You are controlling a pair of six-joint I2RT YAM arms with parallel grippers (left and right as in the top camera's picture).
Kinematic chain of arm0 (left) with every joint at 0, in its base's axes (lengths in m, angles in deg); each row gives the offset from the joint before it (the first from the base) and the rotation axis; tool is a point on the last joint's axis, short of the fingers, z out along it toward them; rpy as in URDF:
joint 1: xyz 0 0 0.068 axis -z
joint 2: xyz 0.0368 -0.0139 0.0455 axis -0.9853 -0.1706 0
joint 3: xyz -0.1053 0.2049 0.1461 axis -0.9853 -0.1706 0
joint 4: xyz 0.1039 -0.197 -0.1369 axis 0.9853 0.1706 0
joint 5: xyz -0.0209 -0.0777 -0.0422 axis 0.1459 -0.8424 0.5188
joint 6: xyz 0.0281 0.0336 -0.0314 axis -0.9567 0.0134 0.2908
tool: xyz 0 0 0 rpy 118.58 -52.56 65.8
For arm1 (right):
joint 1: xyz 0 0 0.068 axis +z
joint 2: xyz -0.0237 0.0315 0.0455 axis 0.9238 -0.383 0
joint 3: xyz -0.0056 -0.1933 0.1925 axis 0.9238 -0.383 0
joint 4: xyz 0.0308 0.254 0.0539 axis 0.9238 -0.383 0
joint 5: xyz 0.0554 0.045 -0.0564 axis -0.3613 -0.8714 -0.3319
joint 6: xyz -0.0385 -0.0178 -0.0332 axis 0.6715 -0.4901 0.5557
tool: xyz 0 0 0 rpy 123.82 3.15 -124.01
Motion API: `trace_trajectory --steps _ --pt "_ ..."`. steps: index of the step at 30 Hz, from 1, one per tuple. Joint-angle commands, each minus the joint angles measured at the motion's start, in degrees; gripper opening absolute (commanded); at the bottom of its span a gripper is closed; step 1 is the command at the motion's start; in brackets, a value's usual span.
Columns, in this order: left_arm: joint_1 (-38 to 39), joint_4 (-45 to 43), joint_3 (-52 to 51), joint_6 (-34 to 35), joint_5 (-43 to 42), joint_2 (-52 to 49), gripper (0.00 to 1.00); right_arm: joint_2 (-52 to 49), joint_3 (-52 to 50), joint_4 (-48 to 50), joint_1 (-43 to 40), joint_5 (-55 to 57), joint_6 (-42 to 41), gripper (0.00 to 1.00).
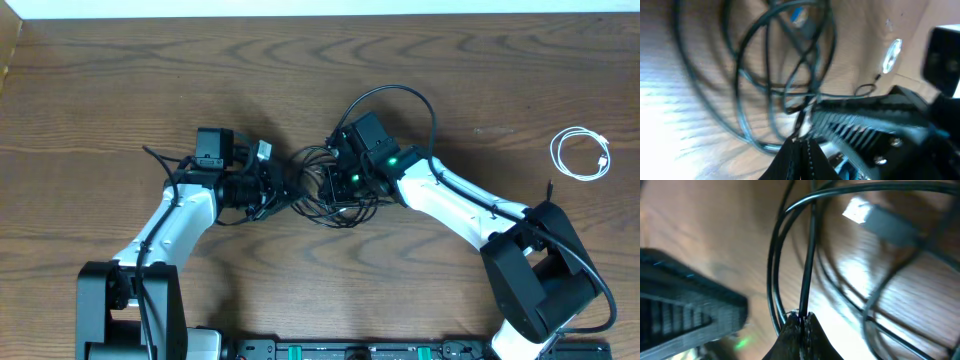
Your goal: Untangle cables
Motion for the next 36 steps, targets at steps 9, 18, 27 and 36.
trace_trajectory --steps 9,18,27,36 --pt "0.1 3.8 -0.4 -1.2 11.9 0.5 0.46 1.0 0.1 -0.7 1.8 5.2 -0.6 0.01" --pt "1.0 0.8 -0.4 1.1 14.3 -0.5 0.46 1.0 0.1 -0.7 2.0 5.2 -0.6 0.01" --pt "6.3 -1.7 -0.4 2.5 22.1 -0.5 0.47 1.0 0.1 -0.7 2.0 5.2 -0.6 0.01" --pt "11.9 -4.0 -0.5 6.9 29.5 -0.5 0.47 1.0 0.1 -0.7 2.0 5.2 -0.5 0.01"
